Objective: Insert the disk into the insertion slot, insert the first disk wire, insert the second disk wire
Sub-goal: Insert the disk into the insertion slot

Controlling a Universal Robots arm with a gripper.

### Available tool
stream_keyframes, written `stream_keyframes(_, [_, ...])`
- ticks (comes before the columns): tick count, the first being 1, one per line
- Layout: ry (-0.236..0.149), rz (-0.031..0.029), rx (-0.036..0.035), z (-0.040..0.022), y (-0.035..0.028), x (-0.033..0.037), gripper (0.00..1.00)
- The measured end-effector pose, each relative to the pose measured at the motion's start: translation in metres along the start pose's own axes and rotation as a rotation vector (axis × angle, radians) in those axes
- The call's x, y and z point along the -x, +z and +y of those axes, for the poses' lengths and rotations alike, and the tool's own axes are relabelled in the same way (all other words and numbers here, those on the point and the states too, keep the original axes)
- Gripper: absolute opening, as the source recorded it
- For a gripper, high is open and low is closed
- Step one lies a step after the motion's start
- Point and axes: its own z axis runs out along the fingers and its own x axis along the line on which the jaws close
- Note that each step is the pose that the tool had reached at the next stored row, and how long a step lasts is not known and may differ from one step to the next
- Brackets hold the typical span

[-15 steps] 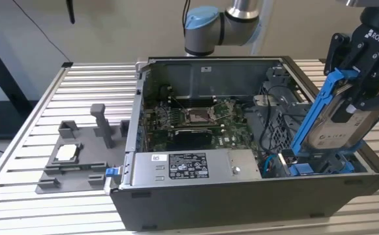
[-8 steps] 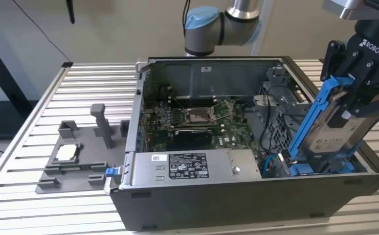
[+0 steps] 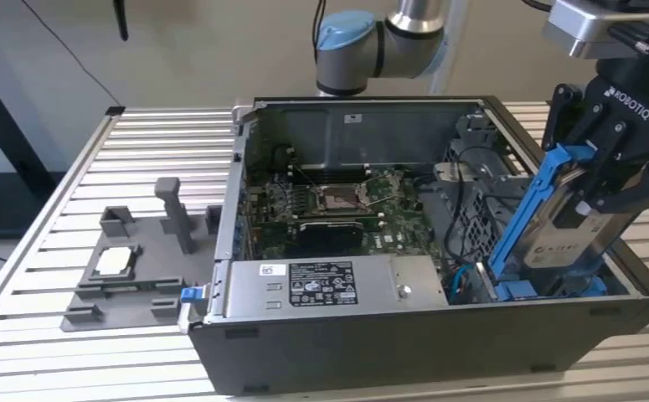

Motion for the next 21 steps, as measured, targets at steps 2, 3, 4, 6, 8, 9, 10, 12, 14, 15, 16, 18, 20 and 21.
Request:
stream_keyframes(2, [0.000,-0.0022,0.0000,-0.0001,0.0030,0.0000,0.32])
stream_keyframes(3, [0.000,-0.0033,0.0001,-0.0002,0.0044,-0.0001,0.32])
stream_keyframes(4, [0.000,-0.0042,0.0002,-0.0001,0.0056,-0.0001,0.32])
stream_keyframes(6, [0.000,-0.0060,0.0002,-0.0002,0.0078,-0.0001,0.32])
stream_keyframes(8, [0.000,-0.0075,0.0005,-0.0003,0.0097,-0.0001,0.32])
stream_keyframes(9, [0.000,-0.0085,0.0006,-0.0005,0.0109,-0.0001,0.32])
stream_keyframes(10, [0.000,-0.0095,0.0006,-0.0005,0.0123,-0.0001,0.32])
stream_keyframes(12, [0.000,-0.0113,0.0007,-0.0007,0.0156,-0.0002,0.32])
stream_keyframes(14, [-0.001,-0.0134,0.0006,-0.0008,0.0191,-0.0002,0.32])
stream_keyframes(15, [-0.001,-0.0144,0.0006,-0.0009,0.0208,-0.0002,0.32])
stream_keyframes(16, [-0.001,-0.0152,0.0006,-0.0010,0.0227,-0.0002,0.32])
stream_keyframes(18, [-0.001,-0.0161,0.0006,-0.0012,0.0263,-0.0003,0.32])
stream_keyframes(20, [-0.001,-0.0165,0.0006,-0.0013,0.0300,-0.0003,0.32])
stream_keyframes(21, [-0.001,-0.0164,0.0007,-0.0014,0.0318,-0.0003,0.32])
